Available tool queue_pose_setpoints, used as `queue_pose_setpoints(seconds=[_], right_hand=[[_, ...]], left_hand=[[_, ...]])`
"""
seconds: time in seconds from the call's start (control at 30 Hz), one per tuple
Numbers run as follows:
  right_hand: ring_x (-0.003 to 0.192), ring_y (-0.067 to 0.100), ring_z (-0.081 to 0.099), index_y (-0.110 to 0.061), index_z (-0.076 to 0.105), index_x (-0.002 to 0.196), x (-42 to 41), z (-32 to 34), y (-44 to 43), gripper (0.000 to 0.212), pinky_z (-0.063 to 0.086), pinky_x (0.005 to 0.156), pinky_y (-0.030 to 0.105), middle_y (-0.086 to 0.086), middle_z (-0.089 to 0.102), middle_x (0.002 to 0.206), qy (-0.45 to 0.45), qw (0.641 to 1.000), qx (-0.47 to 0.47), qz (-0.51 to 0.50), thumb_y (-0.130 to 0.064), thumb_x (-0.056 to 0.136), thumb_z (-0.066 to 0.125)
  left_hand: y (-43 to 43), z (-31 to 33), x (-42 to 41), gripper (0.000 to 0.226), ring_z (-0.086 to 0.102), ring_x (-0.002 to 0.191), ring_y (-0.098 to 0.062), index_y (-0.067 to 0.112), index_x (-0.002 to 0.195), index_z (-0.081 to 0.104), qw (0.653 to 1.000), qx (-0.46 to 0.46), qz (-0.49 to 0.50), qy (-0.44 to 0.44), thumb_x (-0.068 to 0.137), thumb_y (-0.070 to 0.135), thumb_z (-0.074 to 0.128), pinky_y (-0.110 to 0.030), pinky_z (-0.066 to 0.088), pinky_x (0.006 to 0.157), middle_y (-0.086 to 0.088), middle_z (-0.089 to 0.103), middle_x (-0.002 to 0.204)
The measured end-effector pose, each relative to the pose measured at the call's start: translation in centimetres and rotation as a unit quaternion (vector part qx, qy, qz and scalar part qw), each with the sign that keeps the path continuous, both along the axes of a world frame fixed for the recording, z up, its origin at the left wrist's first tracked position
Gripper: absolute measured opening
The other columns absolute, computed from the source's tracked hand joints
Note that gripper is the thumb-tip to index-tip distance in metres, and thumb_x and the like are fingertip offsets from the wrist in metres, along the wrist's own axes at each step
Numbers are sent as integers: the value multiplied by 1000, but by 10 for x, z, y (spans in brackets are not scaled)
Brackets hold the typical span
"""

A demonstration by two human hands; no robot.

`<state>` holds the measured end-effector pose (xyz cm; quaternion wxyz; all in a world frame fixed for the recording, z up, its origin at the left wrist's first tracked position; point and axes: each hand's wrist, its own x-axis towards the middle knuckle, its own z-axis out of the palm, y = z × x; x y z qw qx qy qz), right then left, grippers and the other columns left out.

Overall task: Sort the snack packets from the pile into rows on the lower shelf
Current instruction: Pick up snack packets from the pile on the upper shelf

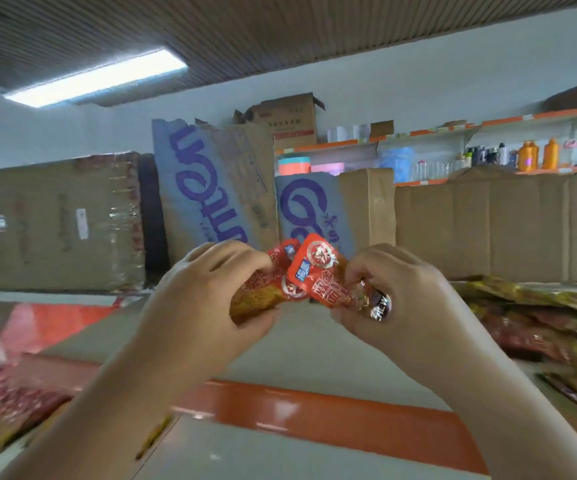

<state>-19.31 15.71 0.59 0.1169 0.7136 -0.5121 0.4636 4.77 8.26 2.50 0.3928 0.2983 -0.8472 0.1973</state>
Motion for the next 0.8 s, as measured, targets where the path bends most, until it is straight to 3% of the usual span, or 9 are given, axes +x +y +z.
queue_pose_setpoints(seconds=[0.13, 0.33, 0.57, 0.7, 0.8], right_hand=[[85, 0, 54, -33, 58, 88, 47, -4, -22, 31, 38, 72, 11, -19, 55, 91, -6, 1000, -9, 26, -40, 71, 84], [89, 3, 58, -40, 53, 92, 154, -2, -52, 34, 45, 72, 18, -20, 57, 99, -24, 996, -16, 82, -44, 69, 79], [90, 0, 59, -39, 53, 94, 302, -12, -92, 40, 44, 70, 13, -21, 55, 102, -24, 992, 3, 125, -29, 73, 86], [85, 5, 60, -33, 55, 93, 393, -21, -116, 39, 47, 74, 17, -16, 56, 100, -27, 984, 5, 176, -24, 71, 86], [89, 5, 58, -37, 53, 93, 445, -27, -129, 40, 44, 74, 12, -17, 56, 101, -32, 978, 9, 207, -24, 72, 85]], left_hand=[[5, -10, 56, 46, 60, 102, -16, 25, 112, 66, 998, 1, 45, 52, 78, 56, 68, -31, 50, 85, 12, 64, 112], [6, -23, 166, 48, 59, 102, -11, 28, 114, 66, 989, 5, 98, 108, 76, 56, 68, -18, 41, 85, 13, 64, 114], [-6, -42, 313, 49, 53, 96, -1, 31, 117, 64, 978, 17, 151, 141, 77, 59, 69, -8, 36, 82, 21, 60, 111], [-6, -56, 400, 49, 64, 100, -12, 31, 117, 66, 967, 50, 184, 167, 75, 53, 78, -28, 50, 82, 15, 65, 113], [-6, -62, 454, 50, 63, 100, -14, 32, 119, 66, 958, 77, 213, 178, 76, 50, 85, -29, 49, 80, 15, 64, 114]])
